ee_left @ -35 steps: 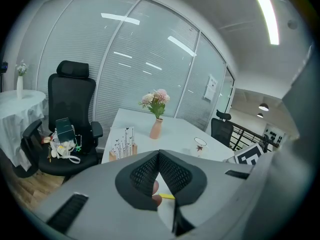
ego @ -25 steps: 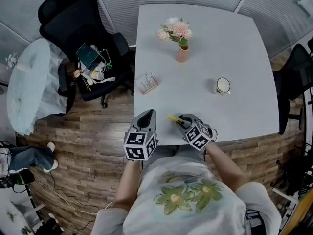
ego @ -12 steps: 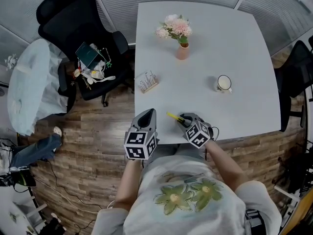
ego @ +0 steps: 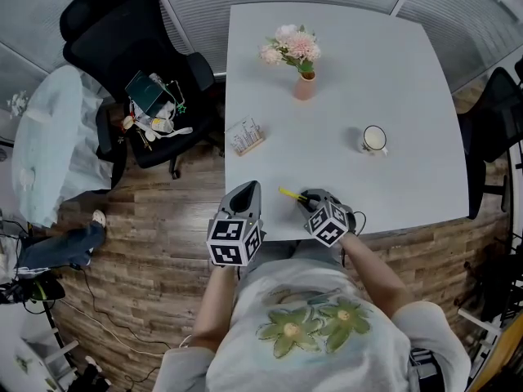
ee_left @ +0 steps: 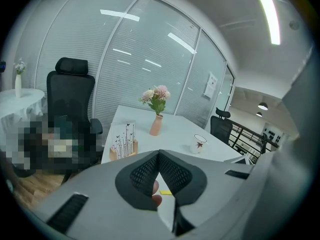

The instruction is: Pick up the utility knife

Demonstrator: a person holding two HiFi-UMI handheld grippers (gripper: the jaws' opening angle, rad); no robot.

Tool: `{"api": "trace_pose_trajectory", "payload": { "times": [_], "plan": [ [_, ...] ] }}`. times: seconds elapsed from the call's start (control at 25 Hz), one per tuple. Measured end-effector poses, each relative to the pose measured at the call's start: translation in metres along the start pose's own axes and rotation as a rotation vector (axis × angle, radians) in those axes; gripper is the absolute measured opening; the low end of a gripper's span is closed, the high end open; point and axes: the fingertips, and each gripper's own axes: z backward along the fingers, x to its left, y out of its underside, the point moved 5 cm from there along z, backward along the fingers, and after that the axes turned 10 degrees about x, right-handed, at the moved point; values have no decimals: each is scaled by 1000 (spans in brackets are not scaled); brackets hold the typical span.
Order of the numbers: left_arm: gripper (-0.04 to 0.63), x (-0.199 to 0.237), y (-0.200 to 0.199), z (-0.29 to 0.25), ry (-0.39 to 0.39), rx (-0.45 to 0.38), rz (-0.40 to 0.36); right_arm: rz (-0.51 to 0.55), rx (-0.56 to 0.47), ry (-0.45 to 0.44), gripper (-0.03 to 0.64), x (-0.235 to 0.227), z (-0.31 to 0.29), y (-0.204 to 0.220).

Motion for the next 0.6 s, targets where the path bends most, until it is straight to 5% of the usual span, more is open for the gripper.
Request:
{"api": "trace_pose_trajectory", "payload": {
  "times": [0.6],
  "plan": [
    [5,4,-1,4,-4,-8,15,40,26,13,72,1,1,-2]
  ]
}}
